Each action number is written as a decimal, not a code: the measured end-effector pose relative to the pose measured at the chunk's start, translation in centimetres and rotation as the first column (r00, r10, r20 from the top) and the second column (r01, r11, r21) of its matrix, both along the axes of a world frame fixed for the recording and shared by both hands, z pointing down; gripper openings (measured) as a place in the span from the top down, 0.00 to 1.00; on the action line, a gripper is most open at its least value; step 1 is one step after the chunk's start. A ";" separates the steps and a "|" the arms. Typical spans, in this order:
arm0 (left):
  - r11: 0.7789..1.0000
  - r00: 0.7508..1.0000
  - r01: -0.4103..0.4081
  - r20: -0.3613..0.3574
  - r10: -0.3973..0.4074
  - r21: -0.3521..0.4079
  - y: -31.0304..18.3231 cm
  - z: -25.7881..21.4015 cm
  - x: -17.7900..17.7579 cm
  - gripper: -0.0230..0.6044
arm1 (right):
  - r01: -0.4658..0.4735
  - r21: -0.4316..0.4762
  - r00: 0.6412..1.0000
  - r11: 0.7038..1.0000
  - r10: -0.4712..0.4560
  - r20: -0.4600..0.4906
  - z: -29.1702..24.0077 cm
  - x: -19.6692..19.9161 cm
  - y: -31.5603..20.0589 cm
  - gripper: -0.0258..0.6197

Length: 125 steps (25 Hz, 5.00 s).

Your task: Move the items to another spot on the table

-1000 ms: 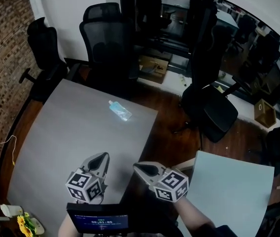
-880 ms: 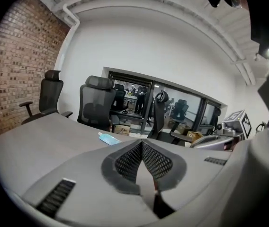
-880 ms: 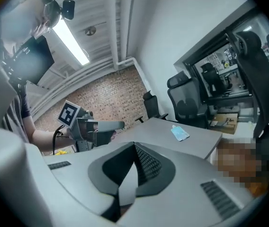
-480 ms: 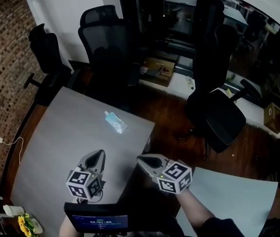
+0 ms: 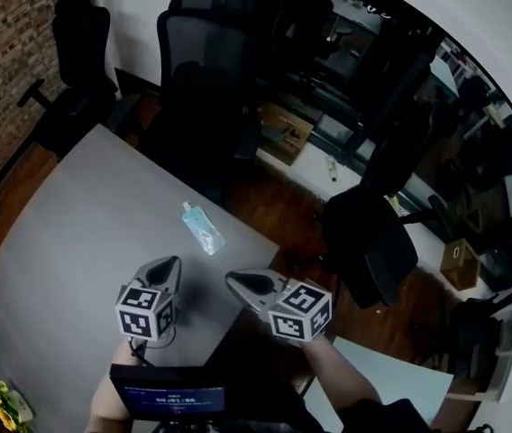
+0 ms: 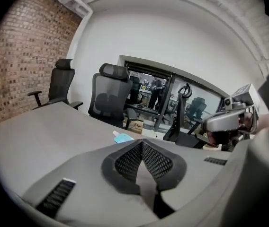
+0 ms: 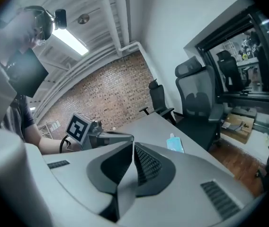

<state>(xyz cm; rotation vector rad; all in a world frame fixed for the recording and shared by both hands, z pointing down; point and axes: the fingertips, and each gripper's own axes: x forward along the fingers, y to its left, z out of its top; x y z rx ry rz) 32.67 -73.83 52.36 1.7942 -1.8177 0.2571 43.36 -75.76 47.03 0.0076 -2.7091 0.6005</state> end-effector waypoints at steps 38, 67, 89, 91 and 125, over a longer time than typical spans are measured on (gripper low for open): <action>0.966 0.885 -0.025 -0.455 -0.097 -0.256 -8.7 13.6 -2.7 0.66 | 0.372 -0.168 0.781 0.913 -0.406 -0.475 18.6 -10.4 -9.1 0.57; 0.949 0.883 0.007 -0.444 -0.153 -0.314 -2.3 14.3 -3.9 0.94 | 0.377 -0.140 0.815 0.915 -0.400 -0.419 18.2 -11.0 -7.7 0.96; 0.995 0.780 -0.034 -0.620 0.082 0.089 -6.0 9.0 -2.3 0.54 | 0.364 -0.155 0.915 0.918 -0.384 -0.124 5.5 -11.8 -7.1 0.96; 0.984 0.738 -0.003 -0.663 0.124 0.181 -6.5 6.9 -2.5 0.53 | 0.378 -0.168 0.917 0.911 -0.393 -0.070 3.7 -11.8 -7.0 0.96; 0.858 0.843 0.061 -0.487 0.230 0.510 5.3 -7.3 -2.5 0.86 | 0.533 -0.189 0.846 0.825 -0.513 0.145 -3.4 -12.1 5.1 0.96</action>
